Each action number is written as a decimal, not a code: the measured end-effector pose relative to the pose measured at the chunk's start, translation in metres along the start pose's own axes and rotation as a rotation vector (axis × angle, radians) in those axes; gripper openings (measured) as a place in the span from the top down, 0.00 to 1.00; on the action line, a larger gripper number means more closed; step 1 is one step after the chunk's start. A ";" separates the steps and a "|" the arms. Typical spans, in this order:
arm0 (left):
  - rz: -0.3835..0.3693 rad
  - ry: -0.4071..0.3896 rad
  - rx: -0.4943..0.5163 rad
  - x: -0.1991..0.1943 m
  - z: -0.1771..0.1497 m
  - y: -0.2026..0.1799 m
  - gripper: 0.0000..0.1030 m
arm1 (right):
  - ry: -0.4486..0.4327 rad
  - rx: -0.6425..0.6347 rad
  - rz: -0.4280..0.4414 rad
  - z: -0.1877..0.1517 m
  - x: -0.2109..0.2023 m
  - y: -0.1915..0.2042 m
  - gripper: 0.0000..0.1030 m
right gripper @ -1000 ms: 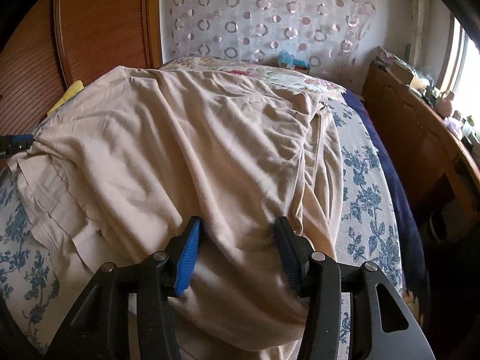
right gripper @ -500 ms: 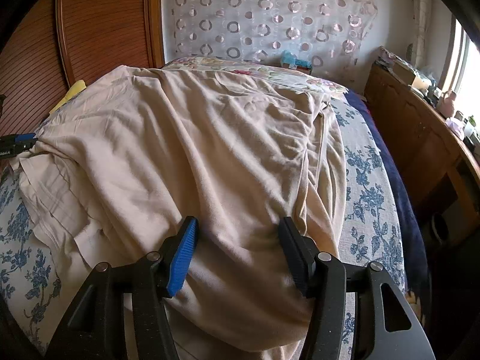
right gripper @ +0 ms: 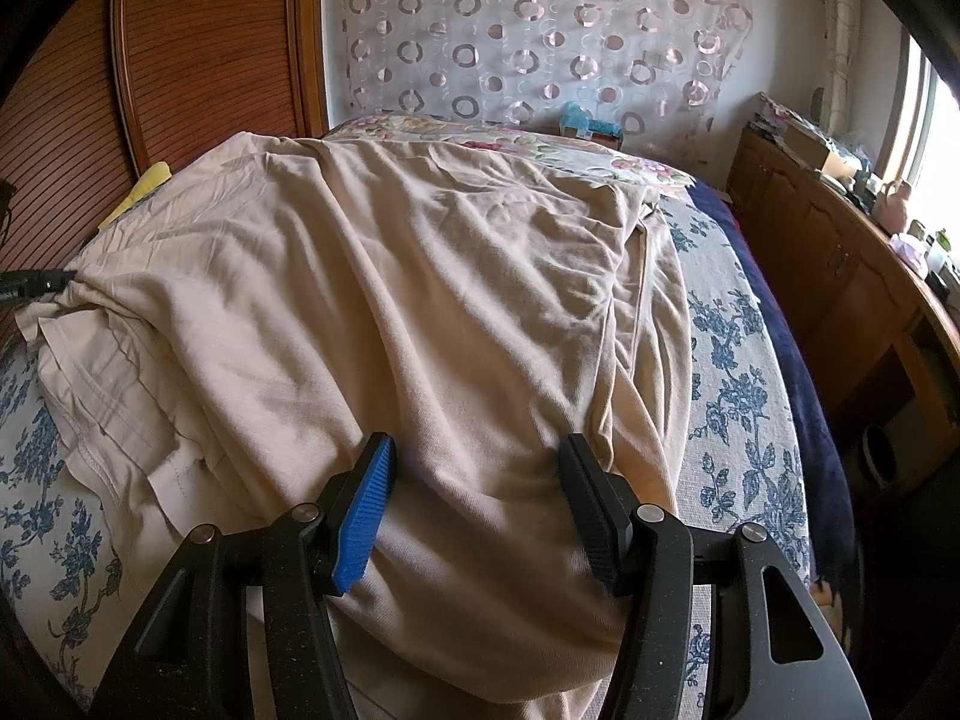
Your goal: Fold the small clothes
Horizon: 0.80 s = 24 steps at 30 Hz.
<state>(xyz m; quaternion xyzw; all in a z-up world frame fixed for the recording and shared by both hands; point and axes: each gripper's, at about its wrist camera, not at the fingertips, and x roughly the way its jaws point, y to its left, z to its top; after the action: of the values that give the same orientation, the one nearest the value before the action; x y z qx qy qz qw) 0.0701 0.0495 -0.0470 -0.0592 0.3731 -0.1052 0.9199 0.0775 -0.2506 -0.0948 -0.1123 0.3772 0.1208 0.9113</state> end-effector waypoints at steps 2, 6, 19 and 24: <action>-0.018 -0.050 0.013 -0.010 0.012 -0.013 0.91 | 0.000 0.000 -0.001 0.000 0.000 0.000 0.43; -0.082 -0.118 0.056 -0.021 0.037 -0.043 0.91 | -0.001 0.002 0.001 0.000 0.000 -0.001 0.43; -0.270 -0.140 0.261 -0.010 0.085 -0.165 0.91 | -0.119 0.071 0.002 -0.005 -0.063 -0.022 0.43; -0.345 -0.123 0.321 -0.009 0.095 -0.210 0.91 | -0.179 0.095 -0.036 -0.013 -0.094 -0.031 0.43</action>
<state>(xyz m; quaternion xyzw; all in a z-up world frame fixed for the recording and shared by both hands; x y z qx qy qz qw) 0.0993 -0.1494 0.0661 0.0187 0.2791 -0.3147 0.9070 0.0143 -0.2966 -0.0329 -0.0644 0.2976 0.0957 0.9477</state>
